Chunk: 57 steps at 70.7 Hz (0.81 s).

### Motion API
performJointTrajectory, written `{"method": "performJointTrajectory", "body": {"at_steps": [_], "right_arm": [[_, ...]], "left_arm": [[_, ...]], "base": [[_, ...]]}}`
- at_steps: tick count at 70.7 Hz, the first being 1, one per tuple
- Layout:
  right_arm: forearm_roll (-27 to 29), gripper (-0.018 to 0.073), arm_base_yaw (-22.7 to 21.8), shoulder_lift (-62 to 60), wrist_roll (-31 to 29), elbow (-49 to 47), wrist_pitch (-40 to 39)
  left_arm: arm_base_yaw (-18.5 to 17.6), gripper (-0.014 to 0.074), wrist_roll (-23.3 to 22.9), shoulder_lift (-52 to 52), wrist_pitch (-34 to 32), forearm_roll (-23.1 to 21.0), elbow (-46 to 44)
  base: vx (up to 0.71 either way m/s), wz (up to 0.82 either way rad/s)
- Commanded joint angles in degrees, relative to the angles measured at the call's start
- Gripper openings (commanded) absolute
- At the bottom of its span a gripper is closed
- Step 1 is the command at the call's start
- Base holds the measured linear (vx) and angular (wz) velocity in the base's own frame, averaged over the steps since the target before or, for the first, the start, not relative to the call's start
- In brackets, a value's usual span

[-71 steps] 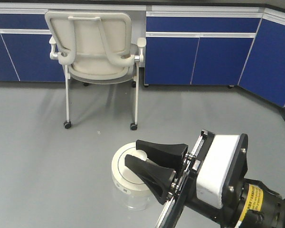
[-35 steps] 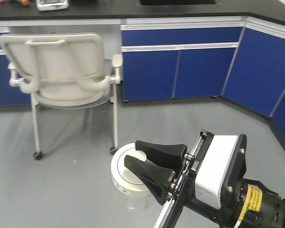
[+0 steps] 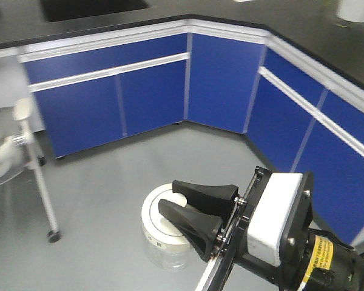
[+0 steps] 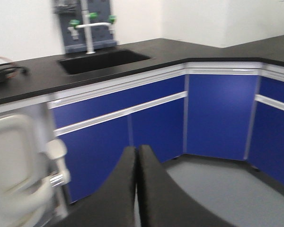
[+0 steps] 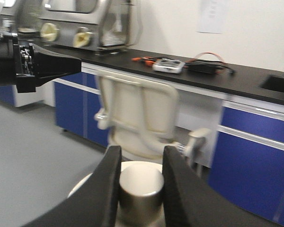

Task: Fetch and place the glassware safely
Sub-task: 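Hold the jar in the right gripper while the base turns to the black bench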

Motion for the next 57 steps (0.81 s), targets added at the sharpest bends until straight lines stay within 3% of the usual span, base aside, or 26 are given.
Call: {"method": "performJointTrajectory", "body": {"at_steps": [1,57], "right_arm": [[0.7,-0.0001,-0.1,-1.2,-0.2,-1.7,-6.1],[0.7,-0.0001,-0.1,-1.2,-0.2,-1.7,-6.1]], "left_arm": [[-0.3,-0.0007,-0.5,0.0,-4.1,-0.4,-1.6],[-0.3,-0.0007,-0.5,0.0,-4.1,-0.4,-1.6]], "base": [[0.19,-0.73],[0.17,-0.69]]}}
